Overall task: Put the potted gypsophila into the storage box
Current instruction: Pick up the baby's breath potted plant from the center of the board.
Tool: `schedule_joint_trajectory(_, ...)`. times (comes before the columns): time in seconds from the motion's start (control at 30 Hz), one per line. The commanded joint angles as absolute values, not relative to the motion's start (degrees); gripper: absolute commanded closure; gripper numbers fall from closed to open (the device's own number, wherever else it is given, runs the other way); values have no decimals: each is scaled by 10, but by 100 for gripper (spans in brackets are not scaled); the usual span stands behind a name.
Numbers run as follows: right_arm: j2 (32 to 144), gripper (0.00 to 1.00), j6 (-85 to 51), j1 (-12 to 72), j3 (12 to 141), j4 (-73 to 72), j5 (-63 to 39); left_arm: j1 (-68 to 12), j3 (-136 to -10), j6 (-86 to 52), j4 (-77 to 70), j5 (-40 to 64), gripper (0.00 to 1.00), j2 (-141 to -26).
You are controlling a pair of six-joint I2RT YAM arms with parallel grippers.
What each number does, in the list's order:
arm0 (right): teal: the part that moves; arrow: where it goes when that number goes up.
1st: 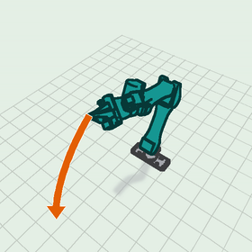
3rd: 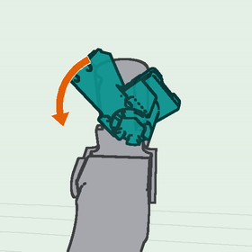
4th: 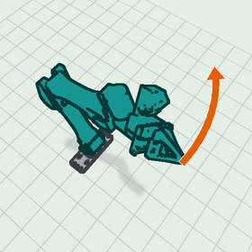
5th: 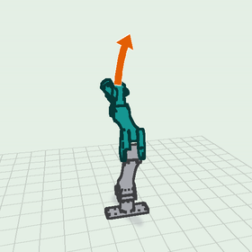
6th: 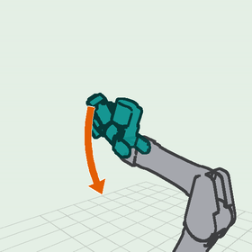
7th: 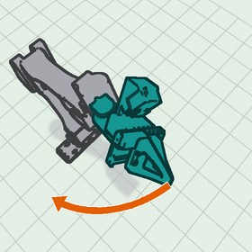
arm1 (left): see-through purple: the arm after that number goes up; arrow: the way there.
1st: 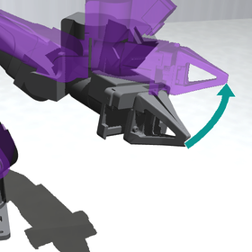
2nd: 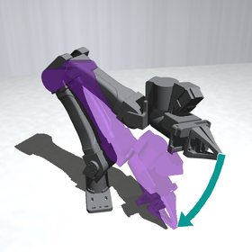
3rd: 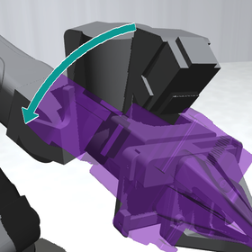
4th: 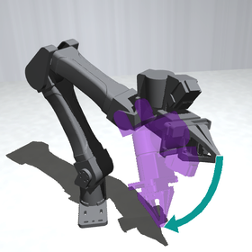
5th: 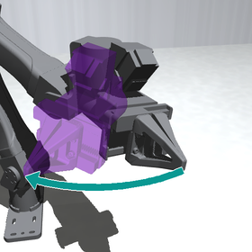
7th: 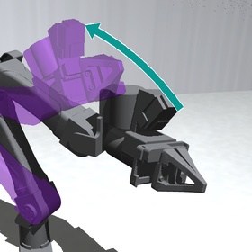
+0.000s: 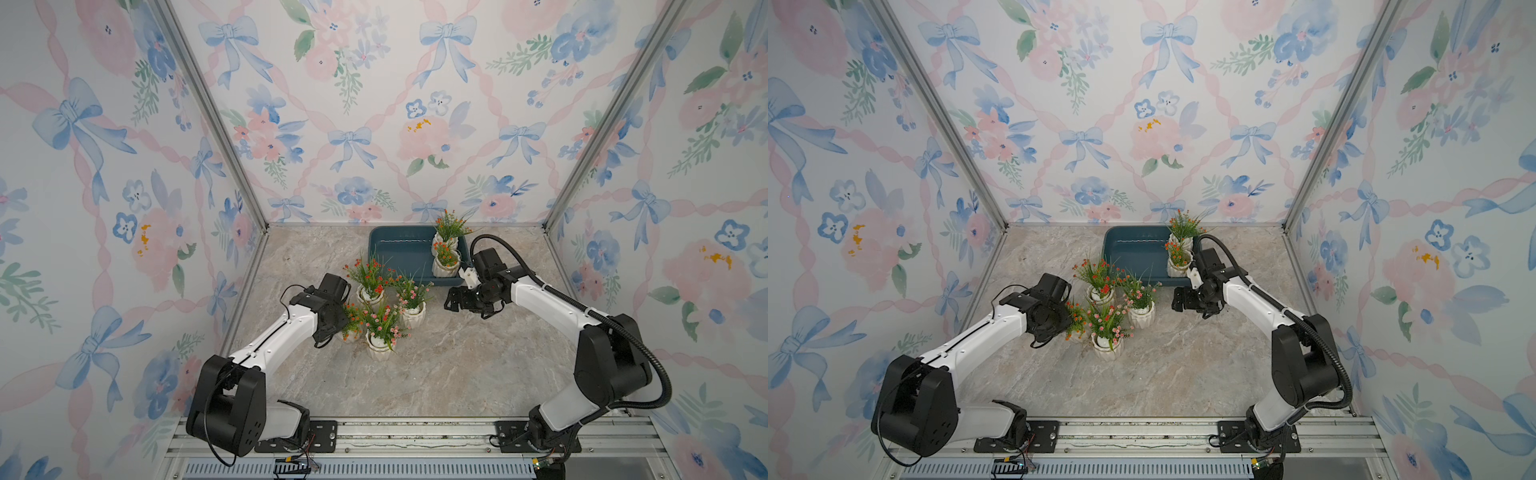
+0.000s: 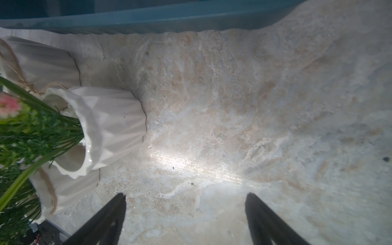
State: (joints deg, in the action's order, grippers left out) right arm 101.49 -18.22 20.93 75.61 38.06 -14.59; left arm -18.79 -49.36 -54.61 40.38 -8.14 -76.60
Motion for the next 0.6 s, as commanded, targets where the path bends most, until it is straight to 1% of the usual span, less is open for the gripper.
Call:
schedule_joint_trajectory(0.0,1023,11,-173,202,752,383,-145,-191,-515,-533,404,-80,100,-744)
schedule_joint_trajectory(0.3,1021,11,-172,202,751,383,-145,-190,-558,-517,430,-90,100,-735)
schedule_joint_trajectory(0.57,1022,11,-172,202,751,383,-145,-186,-641,-489,470,-109,100,-750)
